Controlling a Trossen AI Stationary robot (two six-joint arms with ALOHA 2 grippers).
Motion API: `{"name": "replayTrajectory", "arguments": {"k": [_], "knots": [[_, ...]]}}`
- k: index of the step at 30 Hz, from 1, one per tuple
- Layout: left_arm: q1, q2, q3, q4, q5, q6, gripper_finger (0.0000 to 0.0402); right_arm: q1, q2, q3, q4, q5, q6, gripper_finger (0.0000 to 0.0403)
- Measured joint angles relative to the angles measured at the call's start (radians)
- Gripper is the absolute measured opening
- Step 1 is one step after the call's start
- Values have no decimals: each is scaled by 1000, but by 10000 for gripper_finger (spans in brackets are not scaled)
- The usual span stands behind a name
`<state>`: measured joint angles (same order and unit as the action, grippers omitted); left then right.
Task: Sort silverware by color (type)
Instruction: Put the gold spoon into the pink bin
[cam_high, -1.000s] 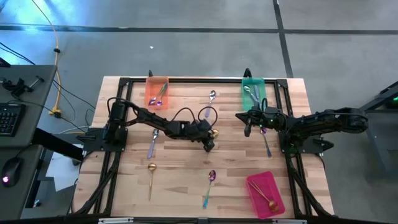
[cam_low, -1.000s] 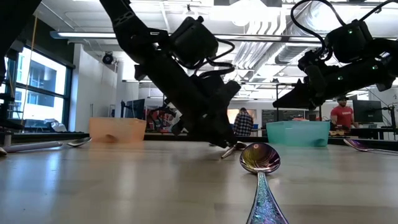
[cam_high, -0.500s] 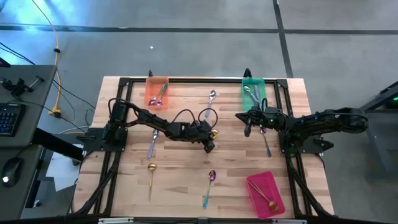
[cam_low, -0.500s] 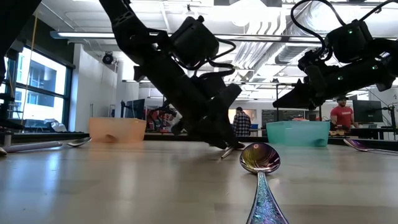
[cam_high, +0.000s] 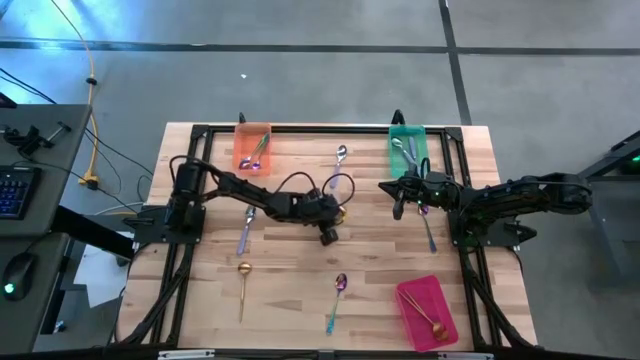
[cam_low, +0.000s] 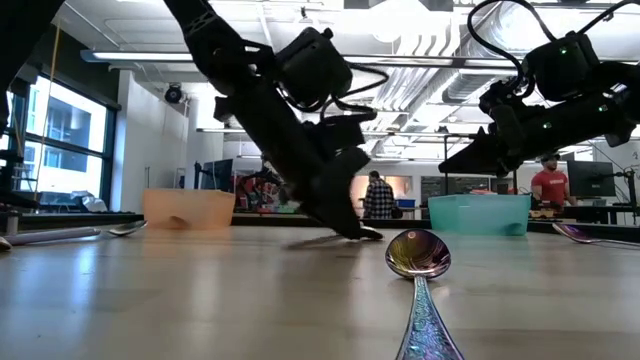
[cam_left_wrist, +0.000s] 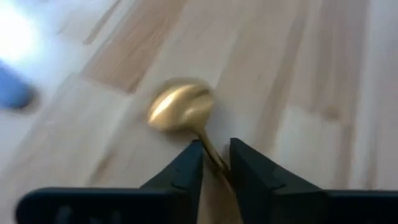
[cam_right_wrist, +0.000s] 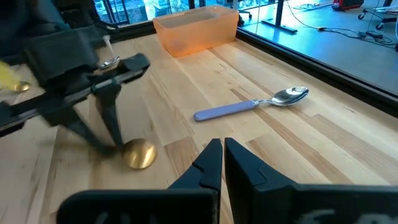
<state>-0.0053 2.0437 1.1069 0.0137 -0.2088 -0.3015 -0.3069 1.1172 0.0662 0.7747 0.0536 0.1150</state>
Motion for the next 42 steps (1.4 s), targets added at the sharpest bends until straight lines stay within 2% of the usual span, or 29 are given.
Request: {"name": "replayTrajectory", "arguments": {"k": [4,8,17,23,27,33,38,42], "knots": [[9,-15,-17,-33,-20,58,13,0,1,0,-1,0,0,2],[17,-25,-72,62,-15,49,8,0,1,0,-10,0,0,2],[48,-110,-291,466,85,-4,3,0,1,0,-33,-7,15,2],[97,-141,-422,836,187,-62,2,24,4,18,-2,-47,45,10],[137,-143,-446,1074,283,-88,1,84,25,87,-1,-48,69,40],[167,-145,-446,1356,360,-57,1,173,101,199,-3,2,144,110],[170,-145,-446,1477,366,-55,1,245,234,291,99,72,176,152],[168,-144,-446,1516,370,-52,1,279,341,373,195,80,167,163]]}}
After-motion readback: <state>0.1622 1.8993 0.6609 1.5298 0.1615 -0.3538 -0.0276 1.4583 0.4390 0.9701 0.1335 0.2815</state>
